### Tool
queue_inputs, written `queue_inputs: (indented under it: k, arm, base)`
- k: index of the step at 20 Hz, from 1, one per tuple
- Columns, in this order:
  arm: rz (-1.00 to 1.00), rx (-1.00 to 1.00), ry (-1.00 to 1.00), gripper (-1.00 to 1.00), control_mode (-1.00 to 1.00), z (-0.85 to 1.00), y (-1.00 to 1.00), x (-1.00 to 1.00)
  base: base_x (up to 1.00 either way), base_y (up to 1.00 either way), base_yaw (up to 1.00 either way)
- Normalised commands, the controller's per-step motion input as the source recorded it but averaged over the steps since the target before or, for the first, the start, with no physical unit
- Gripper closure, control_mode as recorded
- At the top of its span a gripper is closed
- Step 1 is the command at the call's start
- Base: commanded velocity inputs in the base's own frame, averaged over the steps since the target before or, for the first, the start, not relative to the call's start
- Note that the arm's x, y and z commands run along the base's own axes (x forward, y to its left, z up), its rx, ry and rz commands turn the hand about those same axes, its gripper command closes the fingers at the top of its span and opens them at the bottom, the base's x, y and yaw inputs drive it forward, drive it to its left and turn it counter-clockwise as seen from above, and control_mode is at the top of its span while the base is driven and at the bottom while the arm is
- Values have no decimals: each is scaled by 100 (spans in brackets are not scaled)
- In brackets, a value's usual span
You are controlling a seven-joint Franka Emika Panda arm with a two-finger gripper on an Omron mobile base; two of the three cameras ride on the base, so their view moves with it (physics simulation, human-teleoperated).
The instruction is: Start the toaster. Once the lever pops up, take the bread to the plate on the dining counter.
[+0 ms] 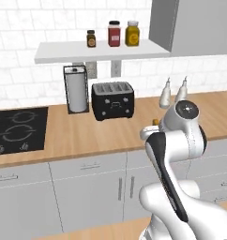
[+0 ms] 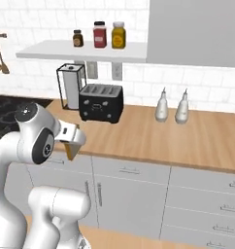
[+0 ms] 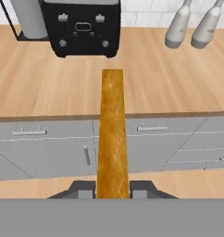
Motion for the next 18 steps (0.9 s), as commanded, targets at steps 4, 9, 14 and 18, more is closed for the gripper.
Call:
queue_inputs:
  k: [4, 9, 14, 18]
  arm:
    - [0, 0, 0, 100, 100, 0, 0, 0]
    - [0, 0, 0, 100, 100, 0, 0, 0]
    - [0, 0, 0, 100, 100, 0, 0, 0]
    - [0, 0, 0, 100, 100, 0, 0, 0]
  base:
    - [-44, 6, -59]
    - [-15, 13, -86]
    - [-33, 6, -86]
    - [-15, 3, -93]
